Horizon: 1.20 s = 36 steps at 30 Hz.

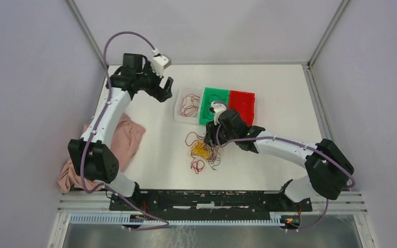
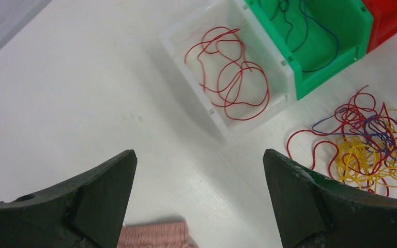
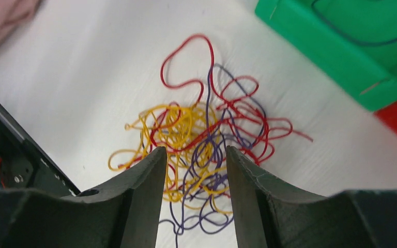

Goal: Untangle the cables
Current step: Untie the cable.

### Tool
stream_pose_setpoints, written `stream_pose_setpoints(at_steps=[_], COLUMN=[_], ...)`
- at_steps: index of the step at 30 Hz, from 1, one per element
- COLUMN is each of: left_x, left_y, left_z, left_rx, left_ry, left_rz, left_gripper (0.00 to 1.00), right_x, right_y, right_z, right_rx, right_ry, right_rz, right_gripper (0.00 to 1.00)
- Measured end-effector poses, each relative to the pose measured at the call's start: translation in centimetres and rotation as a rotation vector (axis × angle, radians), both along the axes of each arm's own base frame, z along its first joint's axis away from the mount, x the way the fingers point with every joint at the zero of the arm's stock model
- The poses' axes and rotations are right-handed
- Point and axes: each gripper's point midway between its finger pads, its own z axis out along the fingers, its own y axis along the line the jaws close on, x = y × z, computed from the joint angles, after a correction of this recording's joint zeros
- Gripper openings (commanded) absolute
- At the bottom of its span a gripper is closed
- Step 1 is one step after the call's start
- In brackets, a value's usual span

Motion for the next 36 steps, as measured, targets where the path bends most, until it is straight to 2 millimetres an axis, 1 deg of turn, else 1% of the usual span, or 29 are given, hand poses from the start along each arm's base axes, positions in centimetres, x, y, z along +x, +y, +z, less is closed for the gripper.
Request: stream_pose_setpoints(at_steps=[3,5,6,9,12,15,17,19,21,23,26,29,32,34,36], left_x=[-0.3,-0.6,-1.1,-2.8,-4.8,-6.3,-7.2,-7.9,-8.5,-9.2,-10.3,-11.5,-12.6,-12.9,-13.2], left_y=[3.6,5.0,5.2,4.8,4.2,3.8,3.5,3.1,2.7,2.0,0.7,-0.5,-1.2,-1.2,-1.2], left_z=[1.1,1.3,1.2,0.2,-1.5,-2.7,-3.1,-3.2,-3.3,-3.7,-4.5,-5.6,-6.4,-6.5,-6.6], left_rx=[-0.037,-0.045,-0.048,-0.054,-0.066,-0.081,-0.098,-0.114,-0.119,-0.119,-0.113,-0.111,-0.107,-0.104,-0.098], left_ry=[0.022,0.027,0.035,0.069,0.122,0.158,0.174,0.179,0.178,0.186,0.208,0.242,0.272,0.276,0.278], left_rz=[0.121,0.167,0.175,0.16,0.133,0.11,0.091,0.07,0.052,0.02,-0.034,-0.083,-0.116,-0.133,-0.153], left_gripper=[0.99,0.99,0.99,0.99,0.99,0.99,0.99,0.99,0.99,0.99,0.99,0.99,0.99,0.99,0.99], right_x=[-2.1,-2.6,-2.8,-3.6,-4.7,-6.6,-8.0,-9.2,-10.1,-10.4,-10.1,-8.6,-5.9,-3.8,-1.6], right_y=[-0.5,-0.7,-0.7,-1.3,-2.2,-4.0,-5.5,-7.0,-8.2,-8.7,-8.8,-7.9,-6.2,-5.3,-4.7], right_z=[-1.5,-1.7,-1.7,-1.9,-2.7,-4.6,-5.9,-6.6,-6.5,-5.6,-3.8,-1.7,0.4,0.9,0.4], right_rx=[-0.052,-0.07,-0.072,-0.079,-0.101,-0.15,-0.184,-0.214,-0.234,-0.227,-0.203,-0.19,-0.175,-0.173,-0.18], right_ry=[0.022,0.017,0.012,0.006,0.013,0.053,0.085,0.111,0.125,0.116,0.082,0.035,-0.019,-0.037,-0.039], right_rz=[0.017,0.015,0.012,0.007,0.006,0.013,0.014,0.013,0.011,0.007,-0.005,-0.02,-0.026,-0.029,-0.02], right_gripper=[0.48,0.47,0.47,0.46,0.45,0.45,0.45,0.45,0.47,0.52,0.55,0.57,0.56,0.54,0.55])
